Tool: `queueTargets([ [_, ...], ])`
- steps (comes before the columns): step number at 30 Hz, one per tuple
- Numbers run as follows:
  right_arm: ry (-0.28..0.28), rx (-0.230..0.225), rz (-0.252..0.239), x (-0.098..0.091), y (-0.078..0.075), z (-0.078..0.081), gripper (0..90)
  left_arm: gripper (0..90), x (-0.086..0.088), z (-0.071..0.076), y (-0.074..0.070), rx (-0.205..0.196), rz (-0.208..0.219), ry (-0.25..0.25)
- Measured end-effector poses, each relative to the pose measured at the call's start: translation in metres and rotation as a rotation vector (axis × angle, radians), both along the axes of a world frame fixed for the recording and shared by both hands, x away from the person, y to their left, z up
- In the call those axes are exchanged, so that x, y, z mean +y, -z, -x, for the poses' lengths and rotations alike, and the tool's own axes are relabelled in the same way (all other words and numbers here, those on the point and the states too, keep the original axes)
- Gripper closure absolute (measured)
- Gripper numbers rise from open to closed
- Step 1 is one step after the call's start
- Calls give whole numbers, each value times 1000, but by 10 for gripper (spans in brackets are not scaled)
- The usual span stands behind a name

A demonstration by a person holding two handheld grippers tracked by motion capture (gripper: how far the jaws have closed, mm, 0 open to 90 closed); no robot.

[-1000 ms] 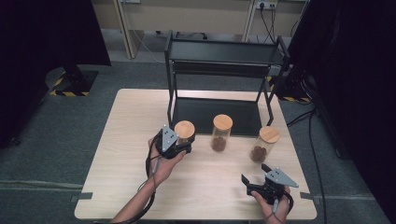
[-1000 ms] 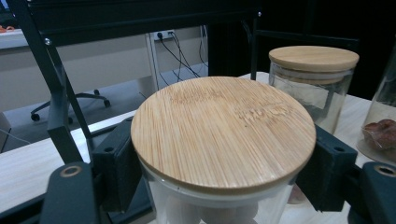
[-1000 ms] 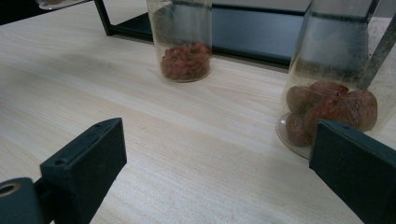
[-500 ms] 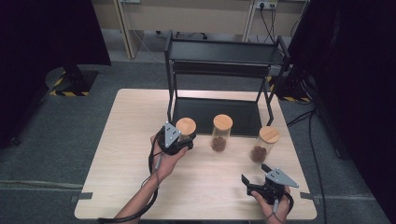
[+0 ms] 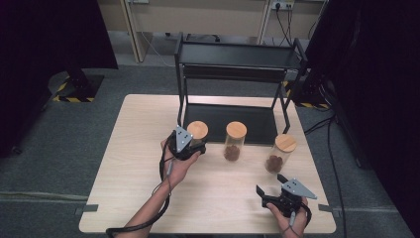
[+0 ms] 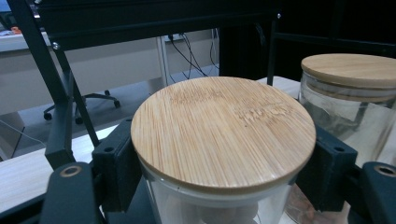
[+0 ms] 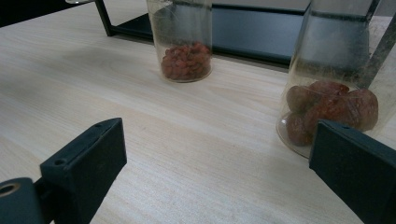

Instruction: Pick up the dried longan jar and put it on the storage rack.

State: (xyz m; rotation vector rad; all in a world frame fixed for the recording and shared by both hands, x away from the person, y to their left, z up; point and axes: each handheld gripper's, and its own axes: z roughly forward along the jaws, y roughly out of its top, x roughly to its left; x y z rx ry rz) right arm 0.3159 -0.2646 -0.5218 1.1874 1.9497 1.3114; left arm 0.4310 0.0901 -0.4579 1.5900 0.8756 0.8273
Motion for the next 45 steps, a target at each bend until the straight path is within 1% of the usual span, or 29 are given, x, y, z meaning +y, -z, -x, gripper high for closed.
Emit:
queueTargets([
  [14,0,2,-2,0,0,0,43,258,-3,-13,3,0,-16,-29],
  [16,-1,2,-3,0,0,0,43,258,-4,-14,3,-7,-26,-33],
  [22,-2,3,-3,0,0,0,43,258,-7,-17,2,-2,-19,-35],
  [28,-2,5,-4,0,0,0,42,258,-8,-23,1,2,-10,-46],
  [36,-3,5,-2,0,0,-1,42,258,-12,-31,0,8,-9,-49],
  [45,-2,5,-4,-1,0,-1,42,258,-17,-37,2,3,-19,-50],
])
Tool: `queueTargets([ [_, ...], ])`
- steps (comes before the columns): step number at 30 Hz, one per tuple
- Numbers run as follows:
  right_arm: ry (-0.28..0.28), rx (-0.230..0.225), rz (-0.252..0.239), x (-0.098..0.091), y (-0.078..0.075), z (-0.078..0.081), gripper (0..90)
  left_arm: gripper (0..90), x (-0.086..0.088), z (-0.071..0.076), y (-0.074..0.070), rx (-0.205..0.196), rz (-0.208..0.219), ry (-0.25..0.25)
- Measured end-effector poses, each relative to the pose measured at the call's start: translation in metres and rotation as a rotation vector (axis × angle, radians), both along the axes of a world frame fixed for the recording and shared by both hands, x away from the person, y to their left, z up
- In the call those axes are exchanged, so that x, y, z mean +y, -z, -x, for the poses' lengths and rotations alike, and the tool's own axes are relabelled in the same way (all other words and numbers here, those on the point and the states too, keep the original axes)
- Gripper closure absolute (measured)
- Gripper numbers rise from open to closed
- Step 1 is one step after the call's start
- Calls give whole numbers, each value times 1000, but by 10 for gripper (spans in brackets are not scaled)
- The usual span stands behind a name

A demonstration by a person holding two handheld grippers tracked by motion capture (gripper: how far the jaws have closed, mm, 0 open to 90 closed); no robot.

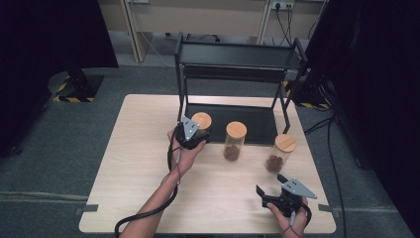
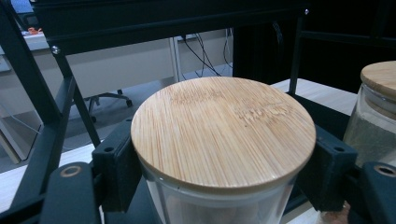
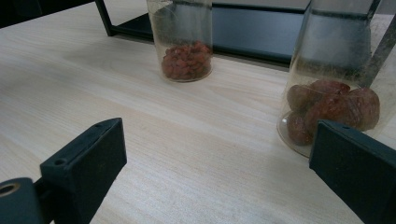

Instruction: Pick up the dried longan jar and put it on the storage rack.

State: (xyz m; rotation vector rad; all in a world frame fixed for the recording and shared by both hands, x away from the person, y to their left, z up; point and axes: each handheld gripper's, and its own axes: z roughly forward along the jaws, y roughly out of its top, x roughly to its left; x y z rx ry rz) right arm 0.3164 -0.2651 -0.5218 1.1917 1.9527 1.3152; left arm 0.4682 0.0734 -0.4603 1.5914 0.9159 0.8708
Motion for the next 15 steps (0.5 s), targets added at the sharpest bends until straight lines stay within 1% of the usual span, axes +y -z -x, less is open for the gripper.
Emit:
queueTargets([
  [15,0,-3,0,0,0,0,42,258,-6,-10,2,4,-1,-7],
])
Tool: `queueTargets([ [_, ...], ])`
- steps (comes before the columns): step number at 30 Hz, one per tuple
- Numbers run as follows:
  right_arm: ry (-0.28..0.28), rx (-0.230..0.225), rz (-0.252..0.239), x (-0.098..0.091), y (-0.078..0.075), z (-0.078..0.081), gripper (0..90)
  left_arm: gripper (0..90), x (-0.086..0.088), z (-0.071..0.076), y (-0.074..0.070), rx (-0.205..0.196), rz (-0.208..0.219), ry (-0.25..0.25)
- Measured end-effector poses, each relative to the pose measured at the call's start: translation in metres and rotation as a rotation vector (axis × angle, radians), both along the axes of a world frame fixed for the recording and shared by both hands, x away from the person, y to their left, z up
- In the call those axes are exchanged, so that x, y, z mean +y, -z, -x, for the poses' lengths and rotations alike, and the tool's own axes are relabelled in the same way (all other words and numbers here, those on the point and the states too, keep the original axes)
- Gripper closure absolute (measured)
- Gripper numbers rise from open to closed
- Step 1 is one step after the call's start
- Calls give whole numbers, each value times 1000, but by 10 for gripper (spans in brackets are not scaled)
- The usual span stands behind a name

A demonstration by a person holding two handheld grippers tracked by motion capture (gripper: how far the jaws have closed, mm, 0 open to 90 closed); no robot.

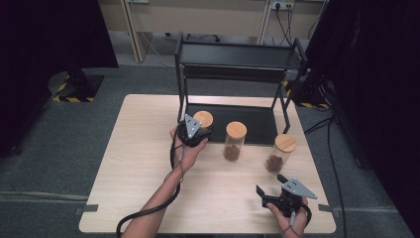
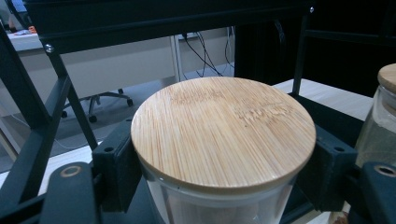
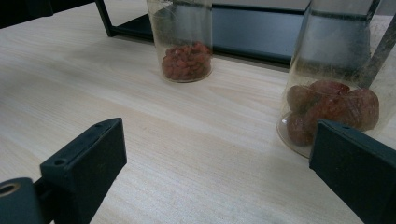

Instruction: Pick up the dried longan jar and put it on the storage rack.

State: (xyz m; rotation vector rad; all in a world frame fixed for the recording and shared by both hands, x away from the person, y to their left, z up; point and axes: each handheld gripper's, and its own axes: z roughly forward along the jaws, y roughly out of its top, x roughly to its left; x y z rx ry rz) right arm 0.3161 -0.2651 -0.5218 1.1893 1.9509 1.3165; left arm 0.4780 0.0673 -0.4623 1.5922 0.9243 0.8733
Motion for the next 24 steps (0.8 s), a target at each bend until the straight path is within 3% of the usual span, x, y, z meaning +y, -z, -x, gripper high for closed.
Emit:
queueTargets([
  [24,-1,1,0,0,0,0,43,258,-10,-18,12,33,9,-24],
])
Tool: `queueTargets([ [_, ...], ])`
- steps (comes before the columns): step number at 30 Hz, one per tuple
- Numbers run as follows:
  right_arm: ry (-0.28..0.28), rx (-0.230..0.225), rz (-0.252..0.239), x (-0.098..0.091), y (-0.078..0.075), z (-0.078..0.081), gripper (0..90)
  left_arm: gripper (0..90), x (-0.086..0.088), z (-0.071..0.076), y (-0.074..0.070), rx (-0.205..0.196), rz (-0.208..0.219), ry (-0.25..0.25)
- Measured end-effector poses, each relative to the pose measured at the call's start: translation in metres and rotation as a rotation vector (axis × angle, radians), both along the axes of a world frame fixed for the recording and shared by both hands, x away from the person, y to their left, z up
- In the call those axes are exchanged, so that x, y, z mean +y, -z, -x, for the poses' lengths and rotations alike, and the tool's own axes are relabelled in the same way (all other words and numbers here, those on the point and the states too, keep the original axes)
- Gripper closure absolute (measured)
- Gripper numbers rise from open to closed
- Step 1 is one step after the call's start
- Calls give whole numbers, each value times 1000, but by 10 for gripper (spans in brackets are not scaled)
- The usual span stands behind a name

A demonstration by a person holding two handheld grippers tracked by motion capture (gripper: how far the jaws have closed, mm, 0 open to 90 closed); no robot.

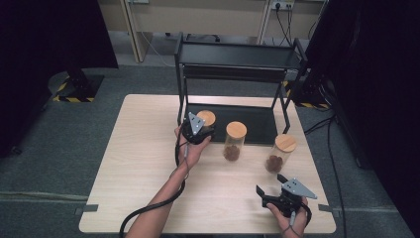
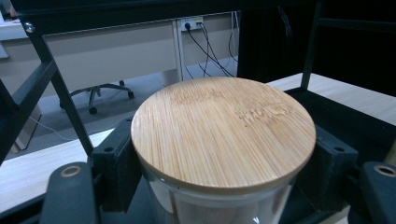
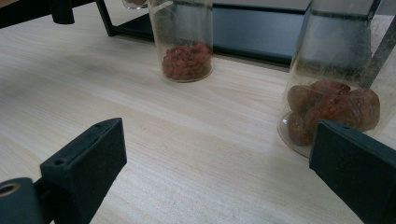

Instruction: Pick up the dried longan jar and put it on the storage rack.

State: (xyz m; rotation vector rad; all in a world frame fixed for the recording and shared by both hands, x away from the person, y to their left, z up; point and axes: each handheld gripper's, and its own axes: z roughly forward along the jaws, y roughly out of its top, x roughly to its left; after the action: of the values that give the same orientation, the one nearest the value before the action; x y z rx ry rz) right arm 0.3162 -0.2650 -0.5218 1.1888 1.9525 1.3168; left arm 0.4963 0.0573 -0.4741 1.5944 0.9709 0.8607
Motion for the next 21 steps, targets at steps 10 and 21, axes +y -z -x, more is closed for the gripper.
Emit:
queueTargets([
  [10,0,1,0,0,0,0,43,258,-1,-9,1,11,-1,-10],
  [21,0,2,0,0,0,0,42,258,-1,-17,6,25,1,-13],
])
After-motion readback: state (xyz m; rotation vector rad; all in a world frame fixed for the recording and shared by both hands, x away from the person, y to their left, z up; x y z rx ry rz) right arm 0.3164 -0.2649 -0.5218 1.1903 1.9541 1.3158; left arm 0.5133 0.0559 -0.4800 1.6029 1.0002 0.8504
